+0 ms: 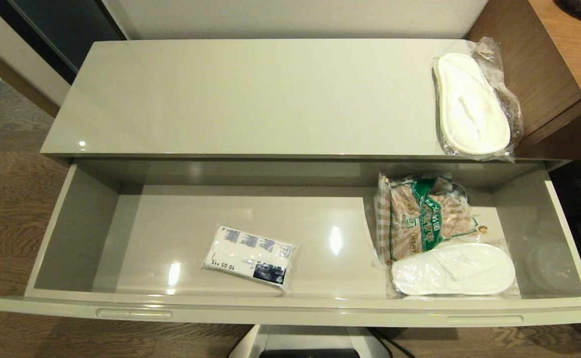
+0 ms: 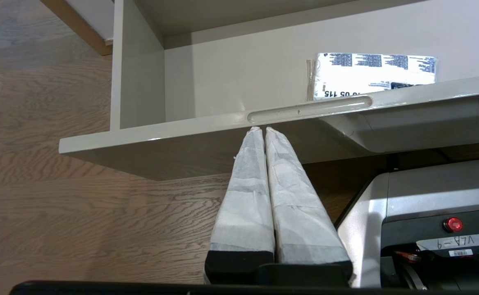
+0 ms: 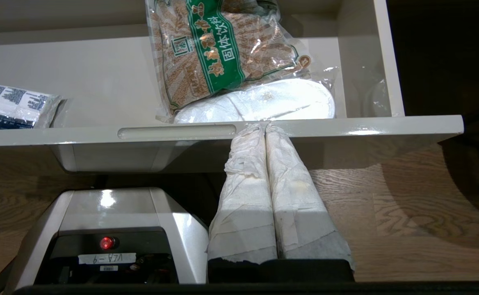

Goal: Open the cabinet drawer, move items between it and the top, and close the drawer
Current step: Pick up the disposable slippers on the table

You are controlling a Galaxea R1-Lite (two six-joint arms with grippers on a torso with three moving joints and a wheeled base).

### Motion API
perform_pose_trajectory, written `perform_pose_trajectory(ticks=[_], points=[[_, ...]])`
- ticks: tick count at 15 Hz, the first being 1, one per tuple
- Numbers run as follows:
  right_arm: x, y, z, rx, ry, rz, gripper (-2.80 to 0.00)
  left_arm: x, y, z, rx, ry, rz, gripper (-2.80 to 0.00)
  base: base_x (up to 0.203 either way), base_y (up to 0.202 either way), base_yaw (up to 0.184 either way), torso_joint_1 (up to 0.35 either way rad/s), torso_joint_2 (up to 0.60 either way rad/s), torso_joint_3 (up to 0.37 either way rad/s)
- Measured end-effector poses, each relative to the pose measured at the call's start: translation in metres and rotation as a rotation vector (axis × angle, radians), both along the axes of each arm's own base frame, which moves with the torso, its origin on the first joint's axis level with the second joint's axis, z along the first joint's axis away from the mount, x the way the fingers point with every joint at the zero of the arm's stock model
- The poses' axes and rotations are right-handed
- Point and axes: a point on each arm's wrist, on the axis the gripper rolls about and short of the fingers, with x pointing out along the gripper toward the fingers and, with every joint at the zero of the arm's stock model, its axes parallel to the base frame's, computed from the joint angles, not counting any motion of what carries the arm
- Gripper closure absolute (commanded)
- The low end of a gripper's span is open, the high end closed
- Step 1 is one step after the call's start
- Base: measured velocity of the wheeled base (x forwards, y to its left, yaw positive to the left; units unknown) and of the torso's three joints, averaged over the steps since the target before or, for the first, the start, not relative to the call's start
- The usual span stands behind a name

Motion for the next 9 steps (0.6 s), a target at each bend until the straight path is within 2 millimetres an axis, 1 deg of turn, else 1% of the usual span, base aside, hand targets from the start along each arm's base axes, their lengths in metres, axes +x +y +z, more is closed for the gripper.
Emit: perform_pose_trajectory(ticks=[6,9], points=[[0.0,0.0001,0.0,-0.002,0.0,0.002,0.0,0.0,0.0,0.0,0.0,0.0,0.001,0.0,0.0,0.0,0.0,0.0,0.0,0.0],[0.0,0.0002,-0.0002,-0.029,0.002,0.007,0.0,0.0,0.0,0.0,0.0,0.0,0.0,0.0,0.0,0.0,0.0,0.0,0.0,0.0]])
